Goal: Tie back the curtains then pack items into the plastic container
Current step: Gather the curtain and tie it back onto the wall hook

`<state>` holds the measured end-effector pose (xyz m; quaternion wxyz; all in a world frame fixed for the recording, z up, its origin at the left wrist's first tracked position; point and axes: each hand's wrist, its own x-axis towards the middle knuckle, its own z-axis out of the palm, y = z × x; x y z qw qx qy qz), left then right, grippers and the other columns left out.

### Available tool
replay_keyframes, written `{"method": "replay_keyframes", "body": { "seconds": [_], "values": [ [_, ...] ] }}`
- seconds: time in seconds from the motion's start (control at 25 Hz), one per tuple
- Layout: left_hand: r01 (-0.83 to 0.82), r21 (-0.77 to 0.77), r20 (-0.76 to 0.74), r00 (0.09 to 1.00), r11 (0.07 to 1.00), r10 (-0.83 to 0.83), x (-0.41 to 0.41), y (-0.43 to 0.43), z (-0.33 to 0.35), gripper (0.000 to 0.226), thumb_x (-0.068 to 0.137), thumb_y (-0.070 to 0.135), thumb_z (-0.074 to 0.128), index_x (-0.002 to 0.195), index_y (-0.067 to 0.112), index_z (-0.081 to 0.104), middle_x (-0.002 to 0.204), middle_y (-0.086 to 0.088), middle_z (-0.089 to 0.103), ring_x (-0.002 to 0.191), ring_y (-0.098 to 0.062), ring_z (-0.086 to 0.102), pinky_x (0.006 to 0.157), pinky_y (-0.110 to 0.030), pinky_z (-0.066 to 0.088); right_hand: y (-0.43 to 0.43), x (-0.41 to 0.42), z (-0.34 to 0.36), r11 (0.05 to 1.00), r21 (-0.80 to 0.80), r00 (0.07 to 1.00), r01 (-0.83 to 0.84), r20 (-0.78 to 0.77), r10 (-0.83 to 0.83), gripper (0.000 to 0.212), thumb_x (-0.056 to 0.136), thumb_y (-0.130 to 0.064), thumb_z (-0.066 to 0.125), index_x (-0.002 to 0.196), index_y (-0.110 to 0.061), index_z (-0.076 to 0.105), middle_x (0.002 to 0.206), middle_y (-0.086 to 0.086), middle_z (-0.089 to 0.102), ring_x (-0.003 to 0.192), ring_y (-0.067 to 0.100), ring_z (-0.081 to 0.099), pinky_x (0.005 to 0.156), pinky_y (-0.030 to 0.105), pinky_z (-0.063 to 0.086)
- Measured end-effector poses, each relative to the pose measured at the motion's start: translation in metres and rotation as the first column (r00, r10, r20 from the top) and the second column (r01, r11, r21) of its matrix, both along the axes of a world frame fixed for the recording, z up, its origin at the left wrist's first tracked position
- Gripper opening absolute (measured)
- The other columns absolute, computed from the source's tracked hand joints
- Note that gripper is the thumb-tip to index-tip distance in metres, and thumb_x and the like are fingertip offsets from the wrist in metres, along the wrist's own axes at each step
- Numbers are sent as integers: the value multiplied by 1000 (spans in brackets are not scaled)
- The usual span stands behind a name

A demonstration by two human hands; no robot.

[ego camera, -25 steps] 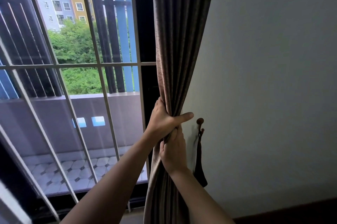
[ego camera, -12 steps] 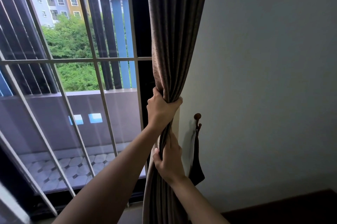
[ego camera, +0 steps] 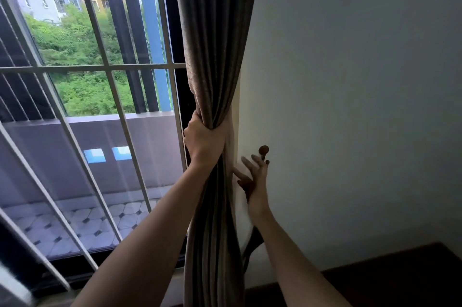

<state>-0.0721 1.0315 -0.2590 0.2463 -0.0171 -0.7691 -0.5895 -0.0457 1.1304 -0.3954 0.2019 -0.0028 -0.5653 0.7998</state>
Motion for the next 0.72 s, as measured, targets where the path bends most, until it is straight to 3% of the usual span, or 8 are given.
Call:
{"method": "replay_keyframes", "body": {
  "seconds": [0.04, 0.16, 0.24, 0.32, 0.4, 0.52, 0.64, 0.72],
  "values": [
    [0, 3, -4, 1000, 1000, 0, 0, 1, 0, 34, 79, 27, 69, 108, 10, 61, 70, 19, 48, 76, -13, 51, 76, -26, 46, 12, -9, -4, 1000, -5, 996, 31, 90, -30, 65, 71, -64, 55, 120, -23, 44, 113, -5, 53, 95, 13, 62, 83, 23, 46],
    [-2, 9, -8, 1000, 1000, 2, -1, 2, -3, 33, 79, 26, 70, 107, 10, 62, 69, 21, 48, 72, -10, 52, 72, -23, 43, 47, -29, -30, 894, 426, 926, 138, 265, -269, 16, 84, -17, 57, 98, -11, 50, 92, 3, 51, 81, 18, 52, 68, 29, 45],
    [-11, 10, -5, 1000, 1000, 11, -2, 1, -4, 32, 79, 27, 70, 105, 11, 62, 69, 19, 51, 71, -12, 54, 69, -23, 45, 61, -35, -50, 741, 641, 802, 202, 325, -501, 29, 77, -18, 67, 99, -6, 51, 96, 6, 52, 84, 23, 54, 73, 37, 47],
    [-14, 6, -12, 1000, 1000, 14, -3, 1, -5, 29, 78, 27, 70, 102, 12, 62, 69, 17, 52, 67, -11, 55, 65, -22, 48, 66, -37, -63, 678, 728, 713, 100, 423, -559, 58, 72, -31, 74, 116, -6, 46, 110, 8, 53, 100, 29, 55, 83, 41, 47],
    [-10, 9, -15, 1000, 1000, 10, -4, 2, -5, 27, 78, 26, 70, 100, 12, 62, 68, 18, 52, 63, 0, 52, 60, -19, 45, 66, -39, -72, 691, 721, 695, -53, 524, -493, 61, 74, -39, 72, 121, -9, 45, 112, 6, 58, 104, 30, 57, 85, 40, 46],
    [-6, 17, -8, 1000, 1000, 6, -6, 4, -4, 24, 77, 26, 70, 96, 13, 61, 66, 17, 53, 62, 2, 51, 63, -22, 47, 58, -30, -72, 680, 721, 745, -132, 525, -411, 19, 92, -29, 52, 96, -10, 52, 97, 7, 62, 90, 26, 60, 72, 31, 45],
    [52, 33, -2, 999, 998, -52, -4, 6, -3, 21, 75, 23, 70, 91, 14, 60, 67, 15, 56, 65, 0, 55, 73, -31, 55, 47, -8, -63, 866, 499, 782, 9, 536, -317, 23, 95, -22, 44, 88, -1, 52, 88, 12, 61, 84, 27, 58, 75, 38, 48],
    [77, 31, 6, 997, 997, -77, -5, 6, -1, 20, 75, 23, 71, 88, 19, 57, 68, 15, 56, 66, 1, 56, 75, -31, 55, 44, 5, -47, 916, 400, 806, 25, 533, -255, 23, 94, -23, 48, 92, -2, 57, 91, 14, 64, 84, 28, 61, 75, 38, 49]
  ]
}}
